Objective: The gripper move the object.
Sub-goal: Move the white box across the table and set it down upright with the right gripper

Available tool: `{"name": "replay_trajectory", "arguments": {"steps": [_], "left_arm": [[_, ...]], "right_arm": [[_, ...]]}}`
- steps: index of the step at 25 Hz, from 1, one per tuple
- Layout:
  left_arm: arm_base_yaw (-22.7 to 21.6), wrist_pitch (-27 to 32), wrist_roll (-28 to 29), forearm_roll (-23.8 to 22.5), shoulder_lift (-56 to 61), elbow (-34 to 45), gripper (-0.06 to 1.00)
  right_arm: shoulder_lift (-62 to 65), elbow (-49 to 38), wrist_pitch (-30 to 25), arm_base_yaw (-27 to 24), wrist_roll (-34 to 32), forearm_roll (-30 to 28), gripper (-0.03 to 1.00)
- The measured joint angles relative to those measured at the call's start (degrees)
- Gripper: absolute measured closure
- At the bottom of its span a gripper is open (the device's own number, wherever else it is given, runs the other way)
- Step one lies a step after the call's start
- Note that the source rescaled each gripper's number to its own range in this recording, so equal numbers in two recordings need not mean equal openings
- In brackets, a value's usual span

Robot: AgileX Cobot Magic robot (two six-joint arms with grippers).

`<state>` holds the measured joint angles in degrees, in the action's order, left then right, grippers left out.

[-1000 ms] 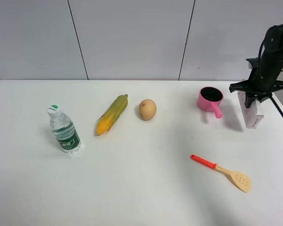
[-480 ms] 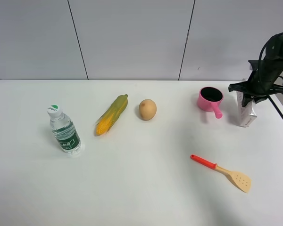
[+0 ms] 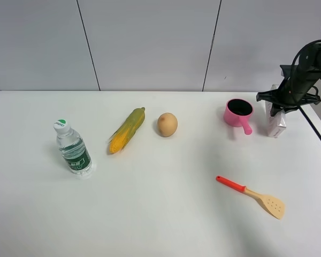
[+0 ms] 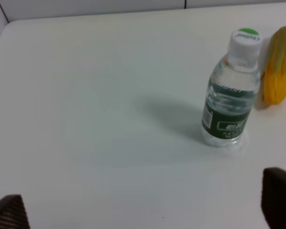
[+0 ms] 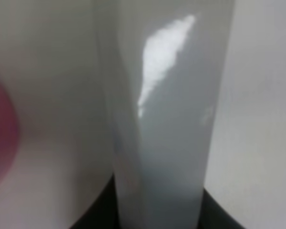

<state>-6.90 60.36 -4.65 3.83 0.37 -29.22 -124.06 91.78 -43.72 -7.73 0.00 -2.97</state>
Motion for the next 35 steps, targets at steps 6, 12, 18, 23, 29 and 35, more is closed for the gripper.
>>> {"name": "replay_trajectory", "arguments": {"steps": [6, 12, 18, 23, 29, 35], "left_arm": [[0.0, 0.0, 0.0, 0.0, 0.0, 0.0, -0.06], [0.0, 0.0, 0.0, 0.0, 0.0, 0.0, -0.06], [0.0, 0.0, 0.0, -0.1, 0.0, 0.0, -0.06], [0.0, 0.0, 0.0, -0.1, 0.0, 0.0, -0.06], [0.0, 0.0, 0.0, 0.0, 0.0, 0.0, -0.06], [0.0, 0.0, 0.0, 0.0, 0.0, 0.0, -0.06]], "right_arm": [[-1.8, 0.3, 2.0, 0.0, -0.4, -0.1, 0.97], [-3.4, 0.6, 3.8, 0.0, -1.8, -0.8, 0.97], [-4.8, 0.3, 4.8, 0.0, -1.7, -1.7, 0.5], [-5.0, 0.1, 5.7, 0.0, -3.8, -2.1, 0.03], [-5.0, 0.1, 5.3, 0.0, -4.1, -2.2, -0.02], [-4.2, 0.1, 2.9, 0.0, -3.5, -2.2, -0.02]]}}
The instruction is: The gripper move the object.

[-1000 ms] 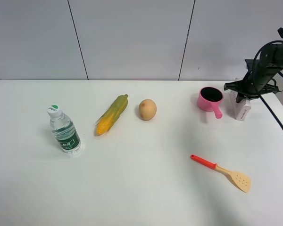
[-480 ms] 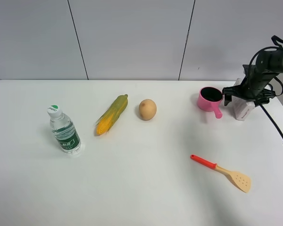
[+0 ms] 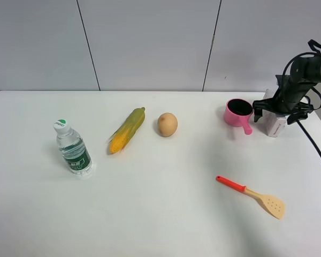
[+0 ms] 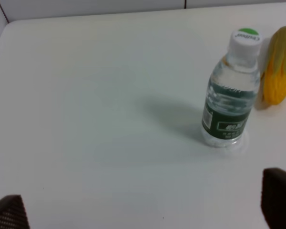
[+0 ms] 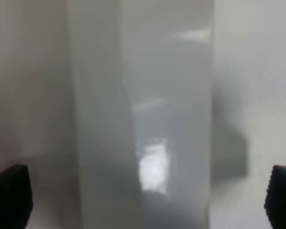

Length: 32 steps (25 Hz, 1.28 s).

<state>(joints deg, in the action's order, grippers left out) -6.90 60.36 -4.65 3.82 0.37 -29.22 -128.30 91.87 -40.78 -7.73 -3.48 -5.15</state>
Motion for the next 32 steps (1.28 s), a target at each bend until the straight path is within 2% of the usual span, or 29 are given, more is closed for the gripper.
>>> {"name": "replay_trajectory", "arguments": {"steps": [10, 32], "left_arm": [[0.0, 0.0, 0.0, -0.1, 0.0, 0.0, -0.06], [0.0, 0.0, 0.0, -0.1, 0.0, 0.0, -0.06]], "right_arm": [[8.2, 0.0, -4.1, 0.0, 1.2, 0.0, -0.02], [44.6, 0.0, -25.7, 0.0, 5.9, 1.5, -0.02]]}}
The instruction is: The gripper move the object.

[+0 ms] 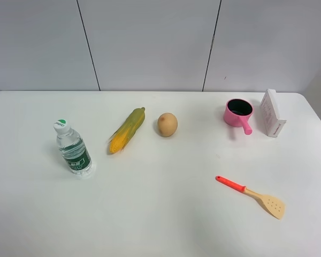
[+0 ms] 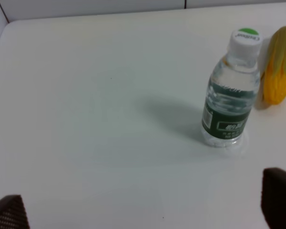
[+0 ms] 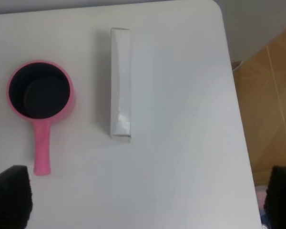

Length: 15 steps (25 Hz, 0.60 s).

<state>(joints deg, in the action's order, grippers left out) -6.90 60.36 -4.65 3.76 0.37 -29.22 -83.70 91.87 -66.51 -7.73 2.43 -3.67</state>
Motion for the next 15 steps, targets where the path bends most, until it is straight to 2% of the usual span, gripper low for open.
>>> {"name": "replay_trajectory", "arguments": {"steps": [3, 15], "left_arm": [[0.0, 0.0, 0.0, 0.0, 0.0, 0.0, -0.06], [0.0, 0.0, 0.0, 0.0, 0.0, 0.0, -0.06]], "right_arm": [[3.3, 0.0, -2.7, 0.0, 0.0, 0.0, -0.02], [13.6, -0.2, -3.0, 0.0, 0.0, 0.6, -0.02]]}}
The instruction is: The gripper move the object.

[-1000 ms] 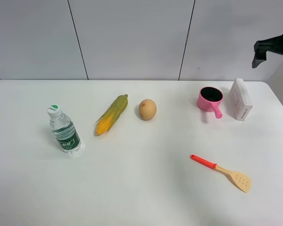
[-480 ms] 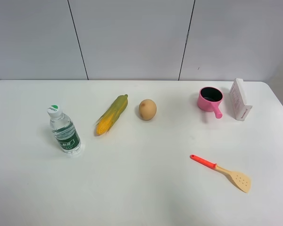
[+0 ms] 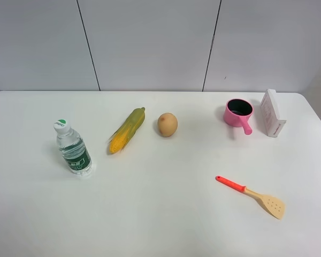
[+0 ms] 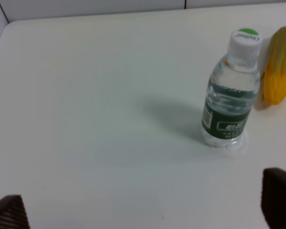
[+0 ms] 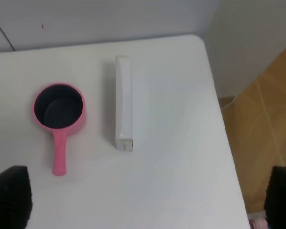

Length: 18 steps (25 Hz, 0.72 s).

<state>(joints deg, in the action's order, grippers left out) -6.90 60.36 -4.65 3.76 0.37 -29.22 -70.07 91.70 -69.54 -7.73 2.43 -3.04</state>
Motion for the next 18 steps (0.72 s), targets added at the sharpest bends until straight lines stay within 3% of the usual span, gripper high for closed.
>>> {"name": "replay_trajectory", "arguments": {"steps": [10, 18], "left_arm": [[0.0, 0.0, 0.0, 0.0, 0.0, 0.0, -0.06], [0.0, 0.0, 0.0, 0.0, 0.0, 0.0, -0.06]], "right_arm": [[14.5, -0.9, -0.1, 0.0, -1.3, 1.4, -0.02], [30.9, -18.4, -0.3, 0.0, -1.7, -0.2, -0.02]]}}
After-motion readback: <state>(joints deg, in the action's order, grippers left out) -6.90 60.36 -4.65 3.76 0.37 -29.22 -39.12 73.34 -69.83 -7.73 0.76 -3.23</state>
